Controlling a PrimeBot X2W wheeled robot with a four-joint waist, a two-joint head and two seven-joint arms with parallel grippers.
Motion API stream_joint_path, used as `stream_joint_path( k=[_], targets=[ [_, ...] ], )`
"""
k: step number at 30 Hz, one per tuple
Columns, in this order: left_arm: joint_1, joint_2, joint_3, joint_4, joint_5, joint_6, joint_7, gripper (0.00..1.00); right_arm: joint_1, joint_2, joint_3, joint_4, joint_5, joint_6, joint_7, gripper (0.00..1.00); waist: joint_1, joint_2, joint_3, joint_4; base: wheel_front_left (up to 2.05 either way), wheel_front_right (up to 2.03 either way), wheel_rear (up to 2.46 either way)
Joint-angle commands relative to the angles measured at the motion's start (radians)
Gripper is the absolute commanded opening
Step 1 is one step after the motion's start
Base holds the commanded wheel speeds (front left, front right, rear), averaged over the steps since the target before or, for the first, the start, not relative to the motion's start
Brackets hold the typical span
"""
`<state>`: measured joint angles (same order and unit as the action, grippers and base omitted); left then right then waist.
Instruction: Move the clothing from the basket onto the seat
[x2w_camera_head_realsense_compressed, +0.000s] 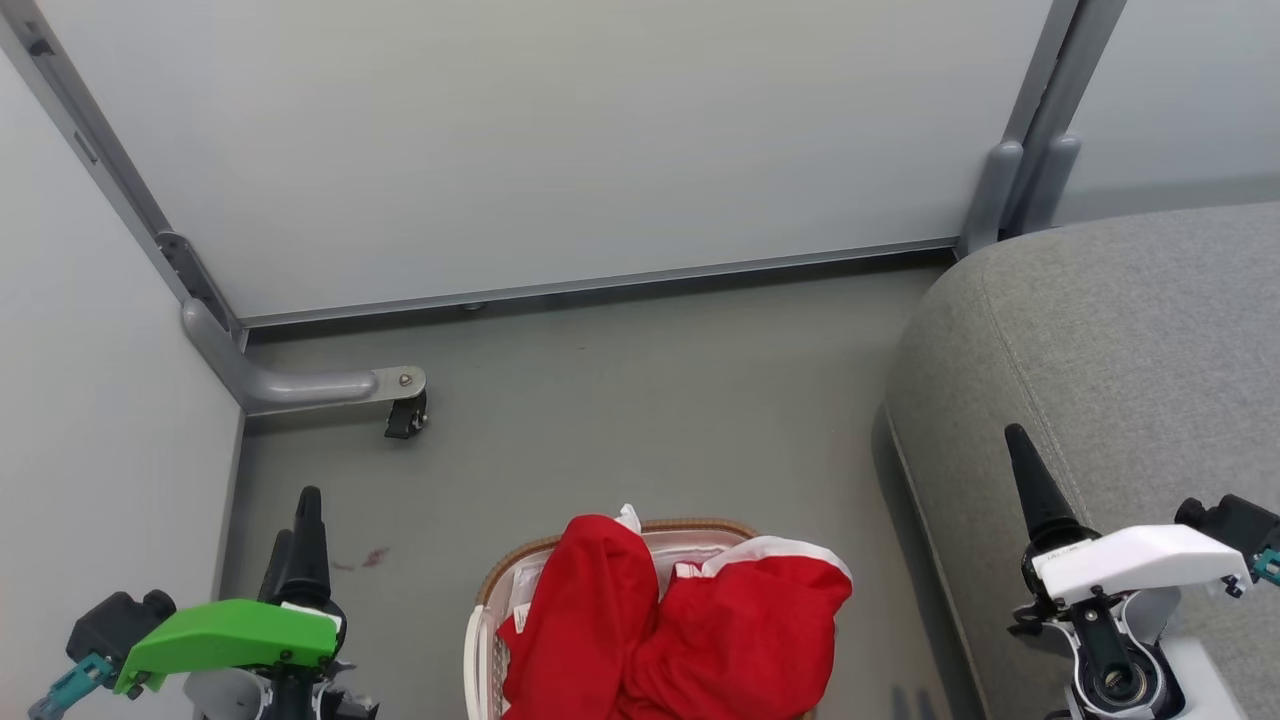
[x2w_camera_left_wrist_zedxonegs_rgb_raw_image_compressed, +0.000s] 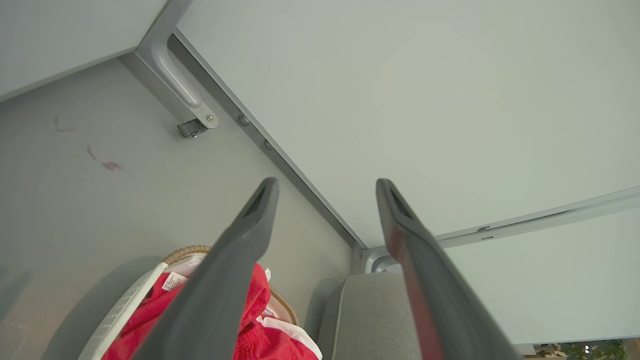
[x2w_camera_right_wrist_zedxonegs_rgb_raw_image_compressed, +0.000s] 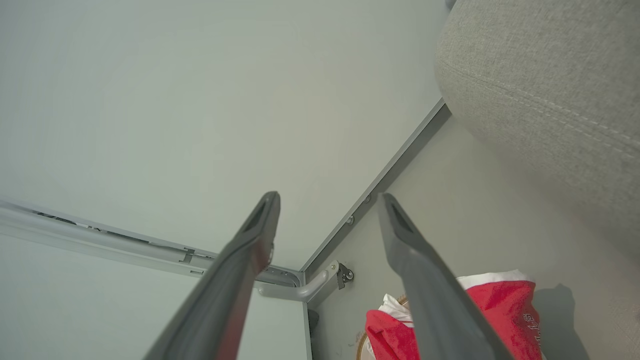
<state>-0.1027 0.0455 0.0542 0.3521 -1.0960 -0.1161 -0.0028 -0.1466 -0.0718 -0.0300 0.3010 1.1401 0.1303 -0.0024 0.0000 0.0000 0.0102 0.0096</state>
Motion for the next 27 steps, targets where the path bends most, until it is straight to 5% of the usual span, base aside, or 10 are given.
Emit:
stream_joint_path(
  k=[1, 27],
  targets=[
    [-0.032, 0.013, -0.009, -0.004, 0.049, 0.004, -0.013, 1.00, -0.035, -0.010, 0.005, -0.008, -0.045, 0.000, -0.012, 1.00, 0.0000, 0.0000, 0.000, 0.001, 0.00, 0.00, 0.00],
    [-0.042, 0.039, -0.159, 0.047, 0.434, 0.084, -0.103, 1.00, -0.038, 0.009, 0.038, 0.017, -0.500, 0.000, -0.103, 1.00, 0.0000, 0.0000, 0.001, 0.005, 0.00, 0.00, 0.00]
  ],
)
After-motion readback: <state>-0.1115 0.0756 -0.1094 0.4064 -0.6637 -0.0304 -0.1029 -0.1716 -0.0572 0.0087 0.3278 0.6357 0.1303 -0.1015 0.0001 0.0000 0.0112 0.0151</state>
